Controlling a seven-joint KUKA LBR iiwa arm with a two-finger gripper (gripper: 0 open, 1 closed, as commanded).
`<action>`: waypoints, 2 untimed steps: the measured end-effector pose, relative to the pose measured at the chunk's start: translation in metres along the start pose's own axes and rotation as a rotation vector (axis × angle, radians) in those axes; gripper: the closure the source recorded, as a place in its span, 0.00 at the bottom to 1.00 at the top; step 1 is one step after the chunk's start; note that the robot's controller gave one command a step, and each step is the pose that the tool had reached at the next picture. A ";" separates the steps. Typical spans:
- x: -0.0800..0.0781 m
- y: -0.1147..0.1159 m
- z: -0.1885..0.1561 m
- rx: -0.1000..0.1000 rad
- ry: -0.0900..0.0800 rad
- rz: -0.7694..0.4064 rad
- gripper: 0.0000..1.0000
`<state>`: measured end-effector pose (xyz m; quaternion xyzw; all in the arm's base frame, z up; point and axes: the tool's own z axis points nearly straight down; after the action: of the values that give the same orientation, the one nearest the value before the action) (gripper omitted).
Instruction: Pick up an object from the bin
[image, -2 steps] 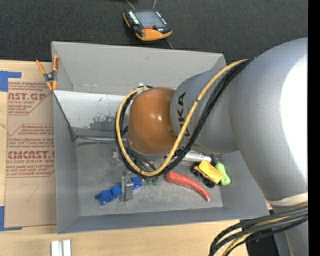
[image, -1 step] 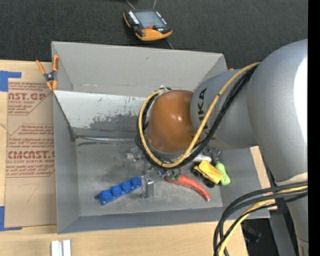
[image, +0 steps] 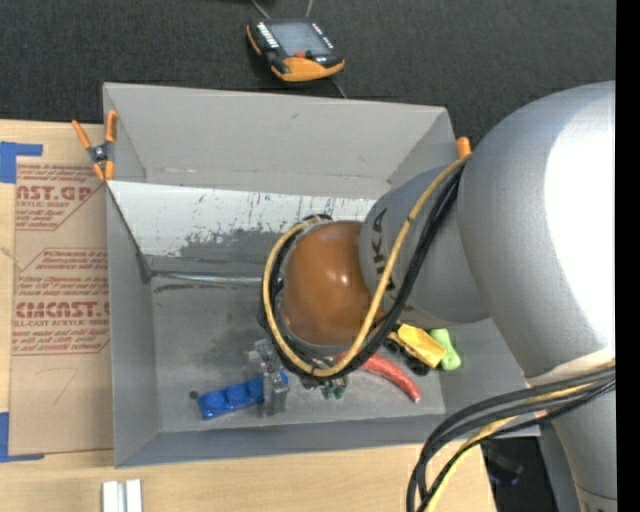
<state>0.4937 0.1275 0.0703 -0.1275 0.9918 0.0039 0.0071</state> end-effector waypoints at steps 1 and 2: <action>0.000 0.000 0.000 0.000 0.000 0.000 1.00; -0.005 0.008 -0.102 0.000 0.005 -0.016 1.00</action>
Offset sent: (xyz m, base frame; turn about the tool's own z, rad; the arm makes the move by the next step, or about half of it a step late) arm 0.0034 0.0126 0.1473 -0.0240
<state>0.4952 0.1359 0.1728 -0.1353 0.9908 0.0033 0.0048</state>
